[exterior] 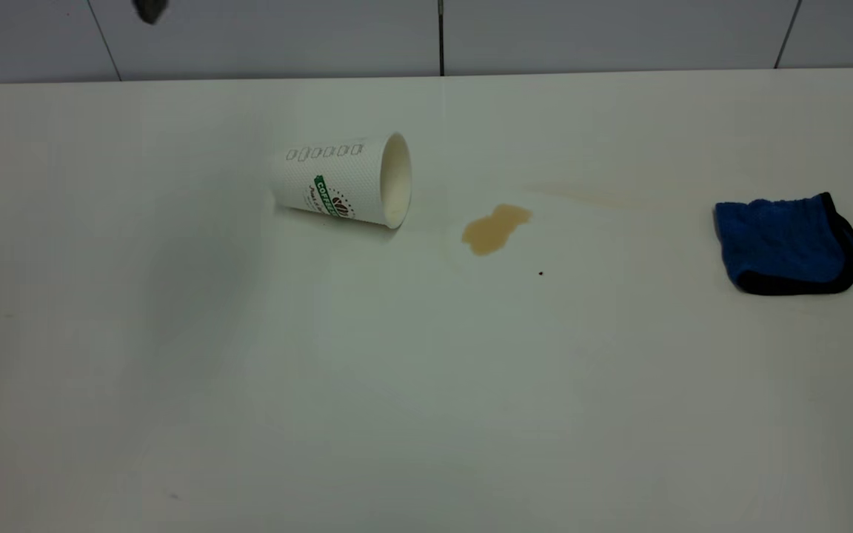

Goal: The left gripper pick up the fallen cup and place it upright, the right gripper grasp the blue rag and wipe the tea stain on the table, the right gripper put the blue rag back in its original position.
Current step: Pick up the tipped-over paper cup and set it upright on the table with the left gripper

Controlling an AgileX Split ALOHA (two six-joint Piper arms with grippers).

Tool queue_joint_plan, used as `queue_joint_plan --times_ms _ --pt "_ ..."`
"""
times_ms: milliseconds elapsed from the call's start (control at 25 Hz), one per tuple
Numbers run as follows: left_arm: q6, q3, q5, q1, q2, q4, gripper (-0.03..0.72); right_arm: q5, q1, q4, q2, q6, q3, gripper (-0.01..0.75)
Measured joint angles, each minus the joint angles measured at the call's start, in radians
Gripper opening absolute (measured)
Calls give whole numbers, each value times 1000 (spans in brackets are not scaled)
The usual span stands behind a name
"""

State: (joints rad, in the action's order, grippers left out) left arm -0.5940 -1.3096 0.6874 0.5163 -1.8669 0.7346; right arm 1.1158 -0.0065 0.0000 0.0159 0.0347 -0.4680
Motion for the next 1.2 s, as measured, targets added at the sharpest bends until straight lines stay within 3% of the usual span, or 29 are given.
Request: queue_joint_plan --times_ms 280,440,800,1200 --pt "-266 -133 43 158 -244 294 564 0 0 0 0 0 0 580" --pt "-329 -234 65 213 -372 362 563 0 0 0 0 0 0 580" --pt "-333 -441 84 259 -589 358 564 0 0 0 0 0 0 580" --pt "-322 -599 111 265 -753 352 564 0 0 0 0 0 0 580"
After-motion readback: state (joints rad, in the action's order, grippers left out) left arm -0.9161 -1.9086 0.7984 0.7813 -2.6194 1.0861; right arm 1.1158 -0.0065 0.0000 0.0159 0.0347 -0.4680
